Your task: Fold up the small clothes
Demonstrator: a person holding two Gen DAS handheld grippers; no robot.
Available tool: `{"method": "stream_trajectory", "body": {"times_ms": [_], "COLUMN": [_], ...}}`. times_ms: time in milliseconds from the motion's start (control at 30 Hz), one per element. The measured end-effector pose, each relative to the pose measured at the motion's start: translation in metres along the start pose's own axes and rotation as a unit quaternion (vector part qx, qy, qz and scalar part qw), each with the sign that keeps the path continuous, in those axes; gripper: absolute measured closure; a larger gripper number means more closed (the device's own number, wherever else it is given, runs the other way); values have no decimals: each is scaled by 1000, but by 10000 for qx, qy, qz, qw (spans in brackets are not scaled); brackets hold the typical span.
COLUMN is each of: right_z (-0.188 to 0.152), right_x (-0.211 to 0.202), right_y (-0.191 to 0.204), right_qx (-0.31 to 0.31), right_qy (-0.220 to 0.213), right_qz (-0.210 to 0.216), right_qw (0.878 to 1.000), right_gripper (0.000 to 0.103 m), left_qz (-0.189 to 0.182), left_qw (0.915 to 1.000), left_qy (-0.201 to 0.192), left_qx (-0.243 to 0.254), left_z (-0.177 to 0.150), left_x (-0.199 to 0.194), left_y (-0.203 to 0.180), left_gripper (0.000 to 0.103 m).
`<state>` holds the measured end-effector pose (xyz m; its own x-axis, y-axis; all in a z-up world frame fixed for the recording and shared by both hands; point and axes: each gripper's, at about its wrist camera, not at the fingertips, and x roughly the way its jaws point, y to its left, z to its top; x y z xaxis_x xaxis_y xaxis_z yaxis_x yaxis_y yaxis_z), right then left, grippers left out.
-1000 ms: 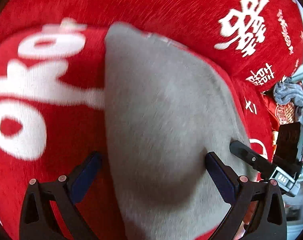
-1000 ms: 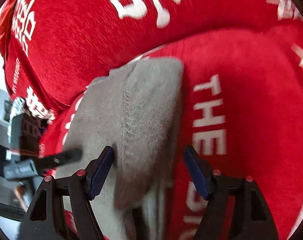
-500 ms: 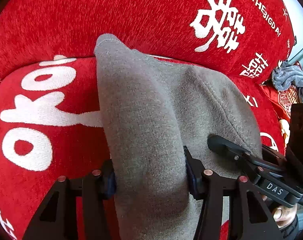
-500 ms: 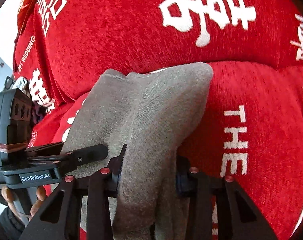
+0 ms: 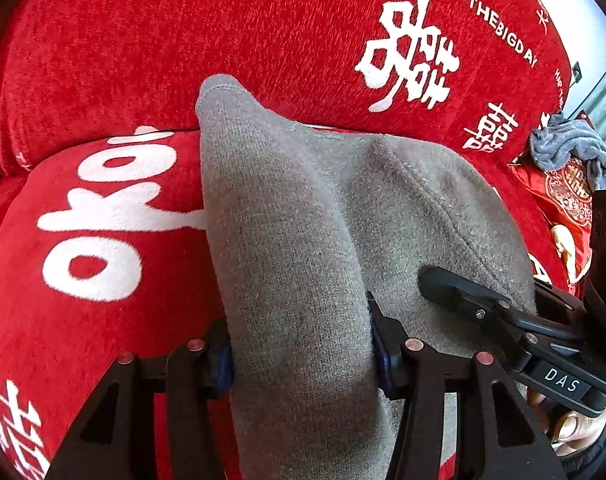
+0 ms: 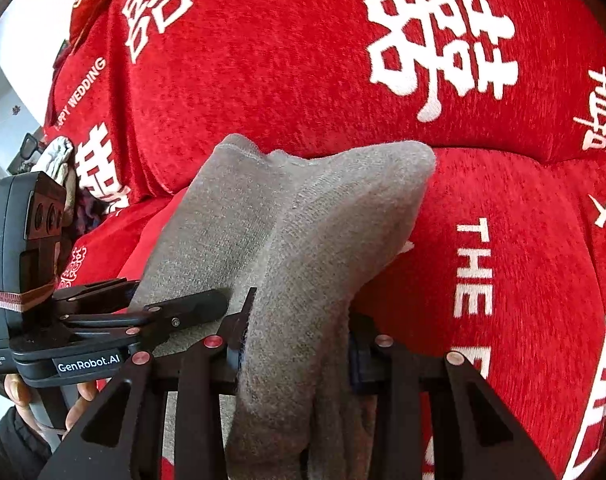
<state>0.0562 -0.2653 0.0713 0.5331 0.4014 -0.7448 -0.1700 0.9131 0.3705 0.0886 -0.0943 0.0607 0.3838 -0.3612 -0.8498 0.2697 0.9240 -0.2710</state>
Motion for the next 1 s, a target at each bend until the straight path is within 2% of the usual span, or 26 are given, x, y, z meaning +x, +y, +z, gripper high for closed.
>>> {"method": "stream_trajectory", "body": {"times_ms": [400,1000], "right_z": [-34,-86], "right_x": [-20,-17], "right_y": [41,92], "right_qx": [-212,-418], "right_qy": [-94,-36], "right_qz": [3,119], "right_qw": [9997,9990], "right_gripper": [65,65], "left_qz": [116,284], "left_qw": [9997,9992], "left_qy": [-192,-274], "left_qx": [15,-116], "left_z": [-43,-104], "left_x": [-41,-69], "left_y": [13,44], "left_gripper": [49,49]}}
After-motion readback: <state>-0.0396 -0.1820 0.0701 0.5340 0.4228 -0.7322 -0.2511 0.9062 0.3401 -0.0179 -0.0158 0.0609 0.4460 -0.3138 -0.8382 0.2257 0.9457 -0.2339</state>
